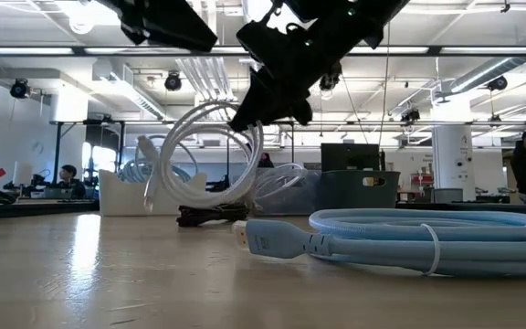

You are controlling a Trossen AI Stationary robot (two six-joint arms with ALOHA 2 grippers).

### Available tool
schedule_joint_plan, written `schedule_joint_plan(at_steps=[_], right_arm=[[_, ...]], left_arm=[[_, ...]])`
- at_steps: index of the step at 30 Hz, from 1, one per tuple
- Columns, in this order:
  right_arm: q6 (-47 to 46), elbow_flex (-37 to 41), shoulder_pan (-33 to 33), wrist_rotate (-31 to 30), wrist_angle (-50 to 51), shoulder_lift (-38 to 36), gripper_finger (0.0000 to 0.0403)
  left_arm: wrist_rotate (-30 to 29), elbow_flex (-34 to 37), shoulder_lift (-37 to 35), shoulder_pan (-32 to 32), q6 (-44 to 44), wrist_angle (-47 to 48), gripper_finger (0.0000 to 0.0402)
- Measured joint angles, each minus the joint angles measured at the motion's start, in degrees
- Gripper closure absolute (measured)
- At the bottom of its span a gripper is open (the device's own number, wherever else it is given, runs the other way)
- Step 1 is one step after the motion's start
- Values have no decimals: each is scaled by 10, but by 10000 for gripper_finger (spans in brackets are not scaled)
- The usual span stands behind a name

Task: Pick & Place USB Port
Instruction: Put the white USB cable into the black transparent bin

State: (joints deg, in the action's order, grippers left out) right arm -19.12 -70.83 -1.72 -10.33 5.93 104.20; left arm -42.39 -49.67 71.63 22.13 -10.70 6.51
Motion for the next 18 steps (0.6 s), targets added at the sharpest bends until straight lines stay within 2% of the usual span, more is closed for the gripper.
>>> schedule_joint_plan(at_steps=[4,10,14,18], right_arm=[[27,-31,20,-38,28,-6,390],[45,-93,51,-141,145,-22,390],[28,-108,74,-213,200,-30,390],[1,-100,109,-229,201,-32,390]], left_arm=[[0,1,-19,0,-1,0,220],[0,1,-18,0,-1,2,220],[-1,2,-10,0,-1,2,220],[-1,2,-1,0,-1,5,220]])
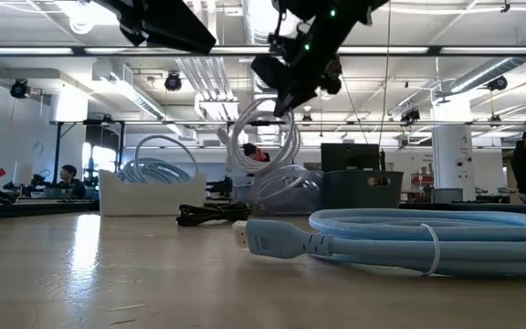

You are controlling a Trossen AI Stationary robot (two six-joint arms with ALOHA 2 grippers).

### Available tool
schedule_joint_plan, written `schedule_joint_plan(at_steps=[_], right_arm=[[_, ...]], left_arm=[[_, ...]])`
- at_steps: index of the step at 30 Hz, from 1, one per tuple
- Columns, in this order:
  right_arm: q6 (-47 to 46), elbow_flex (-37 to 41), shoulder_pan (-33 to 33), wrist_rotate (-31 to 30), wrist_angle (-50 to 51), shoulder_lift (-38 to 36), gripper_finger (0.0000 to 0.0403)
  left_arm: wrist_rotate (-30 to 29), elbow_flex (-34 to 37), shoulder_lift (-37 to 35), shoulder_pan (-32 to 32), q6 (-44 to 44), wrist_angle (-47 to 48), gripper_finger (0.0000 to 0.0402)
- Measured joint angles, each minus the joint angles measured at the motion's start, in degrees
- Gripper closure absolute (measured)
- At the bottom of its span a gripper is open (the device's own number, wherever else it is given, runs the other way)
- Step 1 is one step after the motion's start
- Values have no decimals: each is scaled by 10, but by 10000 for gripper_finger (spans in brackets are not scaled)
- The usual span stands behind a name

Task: Pick & Place USB Port
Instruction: Put the white USB cable into the black transparent bin

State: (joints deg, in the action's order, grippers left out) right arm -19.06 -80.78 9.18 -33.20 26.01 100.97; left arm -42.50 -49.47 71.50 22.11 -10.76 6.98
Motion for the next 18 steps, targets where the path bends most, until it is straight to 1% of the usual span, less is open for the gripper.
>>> schedule_joint_plan(at_steps=[2,5,8,10,12,15,18], right_arm=[[-3,8,17,1,-10,1,390],[-3,12,36,19,-23,2,390],[-1,10,44,45,-39,0,390],[11,5,44,47,-43,-6,390],[24,-4,44,35,-45,-13,390],[26,-7,45,-1,-47,-20,390],[23,-3,46,-6,-43,-19,390]], left_arm=[[0,0,3,0,0,0,220],[0,0,5,0,0,0,220],[0,0,6,0,0,1,220],[0,0,6,0,0,2,220],[0,0,6,0,0,4,220],[0,0,6,0,0,6,220],[0,0,6,0,-1,10,220]])
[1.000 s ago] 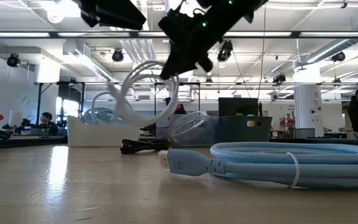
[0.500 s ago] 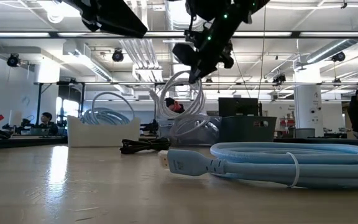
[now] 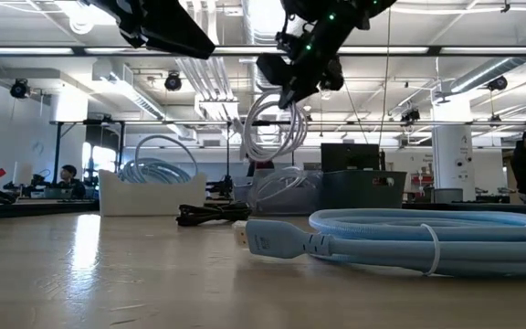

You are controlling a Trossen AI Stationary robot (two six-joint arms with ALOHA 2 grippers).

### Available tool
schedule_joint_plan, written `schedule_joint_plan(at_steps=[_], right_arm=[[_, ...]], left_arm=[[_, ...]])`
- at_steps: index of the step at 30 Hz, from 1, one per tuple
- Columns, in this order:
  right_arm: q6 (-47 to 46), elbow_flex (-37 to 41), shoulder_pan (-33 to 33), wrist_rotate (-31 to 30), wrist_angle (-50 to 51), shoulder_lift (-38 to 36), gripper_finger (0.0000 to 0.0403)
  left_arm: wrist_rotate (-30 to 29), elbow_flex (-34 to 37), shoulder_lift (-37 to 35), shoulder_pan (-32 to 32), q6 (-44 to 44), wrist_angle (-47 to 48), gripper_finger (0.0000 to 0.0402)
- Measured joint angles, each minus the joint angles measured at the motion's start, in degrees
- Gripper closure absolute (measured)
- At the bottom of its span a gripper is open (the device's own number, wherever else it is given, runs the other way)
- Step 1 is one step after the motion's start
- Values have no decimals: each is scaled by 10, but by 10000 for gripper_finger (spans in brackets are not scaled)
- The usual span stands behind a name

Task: Pick & Place USB Port
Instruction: Put the white USB cable into the black transparent bin

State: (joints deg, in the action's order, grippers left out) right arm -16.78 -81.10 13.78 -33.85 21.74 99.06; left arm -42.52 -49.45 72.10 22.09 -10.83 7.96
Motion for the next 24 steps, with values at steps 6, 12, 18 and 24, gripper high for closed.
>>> schedule_joint_plan(at_steps=[6,12,18,24], right_arm=[[-44,32,10,-5,-1,4,390],[-60,65,10,12,-4,5,390],[-71,75,11,95,-27,5,377],[-28,75,20,98,-27,5,336]], left_arm=[[-1,0,0,0,-1,0,220],[-1,0,0,0,-1,1,220],[-1,0,0,0,-7,1,220],[-2,0,0,0,-18,1,220]])
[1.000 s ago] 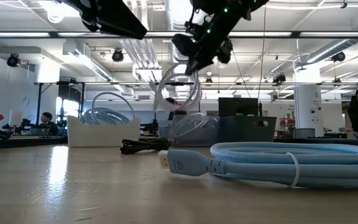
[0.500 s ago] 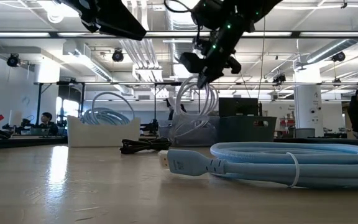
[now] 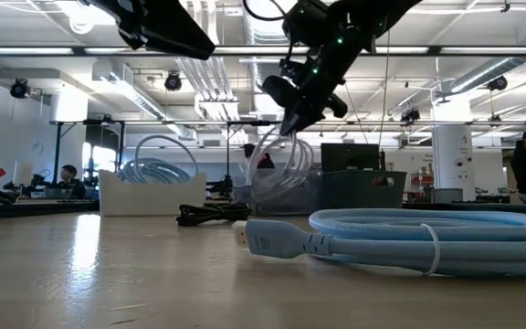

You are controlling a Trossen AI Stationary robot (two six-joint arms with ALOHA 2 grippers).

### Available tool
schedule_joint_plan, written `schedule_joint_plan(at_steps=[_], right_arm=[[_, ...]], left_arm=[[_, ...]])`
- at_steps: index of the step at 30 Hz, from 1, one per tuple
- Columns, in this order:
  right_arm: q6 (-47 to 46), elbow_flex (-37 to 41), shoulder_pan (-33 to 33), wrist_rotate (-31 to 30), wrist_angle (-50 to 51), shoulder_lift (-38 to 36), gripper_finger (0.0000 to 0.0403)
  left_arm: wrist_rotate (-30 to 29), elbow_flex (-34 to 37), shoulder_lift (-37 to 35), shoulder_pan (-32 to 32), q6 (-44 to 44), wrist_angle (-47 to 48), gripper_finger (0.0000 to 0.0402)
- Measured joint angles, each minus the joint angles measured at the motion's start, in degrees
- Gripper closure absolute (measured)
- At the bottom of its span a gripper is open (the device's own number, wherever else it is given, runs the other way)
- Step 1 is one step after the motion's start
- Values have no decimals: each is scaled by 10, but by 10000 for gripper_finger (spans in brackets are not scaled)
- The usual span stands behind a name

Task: Pick & Place USB Port
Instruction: Put the white USB cable into the black transparent bin, then put the blue USB cable into the white bin

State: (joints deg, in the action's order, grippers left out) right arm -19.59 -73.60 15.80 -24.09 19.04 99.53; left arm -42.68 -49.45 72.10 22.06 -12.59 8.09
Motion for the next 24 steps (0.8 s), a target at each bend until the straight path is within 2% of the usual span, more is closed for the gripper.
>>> schedule_joint_plan(at_steps=[5,9,15,21,24], right_arm=[[23,0,8,-2,0,0,304],[68,-10,9,-26,2,0,282],[132,-37,3,-29,11,-11,259],[101,-48,-28,-22,74,-34,246],[79,-48,-59,23,152,-40,246]], left_arm=[[0,0,0,0,0,0,220],[0,0,0,0,-1,0,220],[0,0,0,0,-8,0,220],[0,0,0,0,-11,1,220],[0,0,0,0,-11,3,220]])
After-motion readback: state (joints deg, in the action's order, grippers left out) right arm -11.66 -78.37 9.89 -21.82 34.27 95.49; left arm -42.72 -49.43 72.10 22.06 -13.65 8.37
